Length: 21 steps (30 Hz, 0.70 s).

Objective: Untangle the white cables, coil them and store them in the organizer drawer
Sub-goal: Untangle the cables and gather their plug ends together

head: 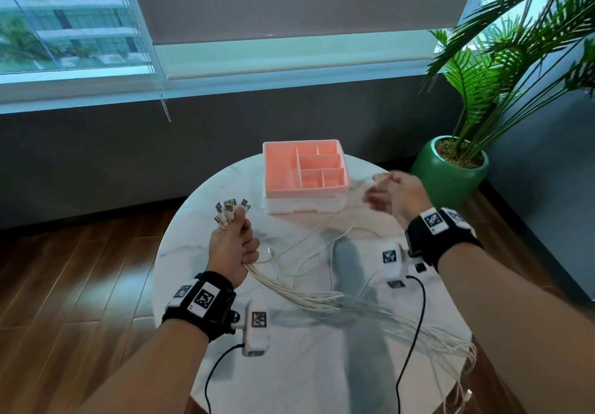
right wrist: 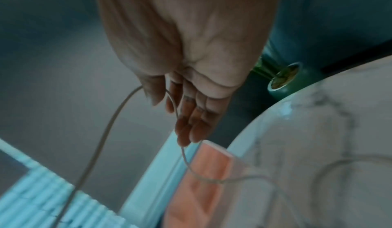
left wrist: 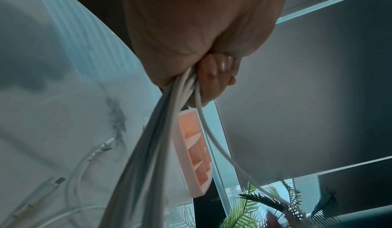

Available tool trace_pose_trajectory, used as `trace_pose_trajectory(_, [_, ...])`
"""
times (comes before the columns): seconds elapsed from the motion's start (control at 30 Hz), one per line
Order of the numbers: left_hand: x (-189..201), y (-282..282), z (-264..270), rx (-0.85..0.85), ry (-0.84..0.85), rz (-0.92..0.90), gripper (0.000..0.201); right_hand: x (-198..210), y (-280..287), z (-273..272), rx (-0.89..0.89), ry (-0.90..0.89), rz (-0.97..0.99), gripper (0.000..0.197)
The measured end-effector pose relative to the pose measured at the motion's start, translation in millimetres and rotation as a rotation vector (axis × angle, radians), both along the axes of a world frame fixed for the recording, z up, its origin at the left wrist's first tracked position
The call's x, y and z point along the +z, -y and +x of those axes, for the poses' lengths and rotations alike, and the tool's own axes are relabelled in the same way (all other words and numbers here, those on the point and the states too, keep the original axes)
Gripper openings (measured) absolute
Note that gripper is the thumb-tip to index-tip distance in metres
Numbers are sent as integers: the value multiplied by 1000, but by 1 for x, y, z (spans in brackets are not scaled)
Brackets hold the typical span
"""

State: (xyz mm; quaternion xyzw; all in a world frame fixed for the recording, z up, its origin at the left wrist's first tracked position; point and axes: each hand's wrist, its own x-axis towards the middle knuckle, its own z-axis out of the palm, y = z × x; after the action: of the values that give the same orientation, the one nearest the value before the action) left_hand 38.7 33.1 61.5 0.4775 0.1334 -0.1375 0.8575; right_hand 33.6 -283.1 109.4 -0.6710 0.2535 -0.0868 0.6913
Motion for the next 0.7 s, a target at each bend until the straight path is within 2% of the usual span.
trace_pose_trajectory(0.1, [3,3,-1,-17,6,34,37,57,-28,7,50,299,206,28])
trace_pose_trajectory(0.17, [4,5,-3,-25,13,60,37,82,-45,5,111,403,347,30])
trace_pose_trajectory(0.2, [5,6,-3,-30,17,73,37,91,-55,2,151,432,373,26])
trace_pose_trajectory(0.27, [7,8,-4,-44,32,94,36,95,-75,-3,230,436,244,18])
trace_pose_trajectory(0.37, [9,12,-4,-85,51,108,33,67,-104,-13,395,345,-72,17])
trace_pose_trajectory(0.47, [12,15,-3,-117,51,108,30,21,-128,-31,578,197,-198,14])
trace_pose_trajectory(0.6, [11,16,-2,-172,95,173,22,-30,-148,-53,610,50,-63,18])
trace_pose_trajectory(0.7, [8,15,-5,-247,102,219,21,-41,-150,-52,493,-83,140,17])
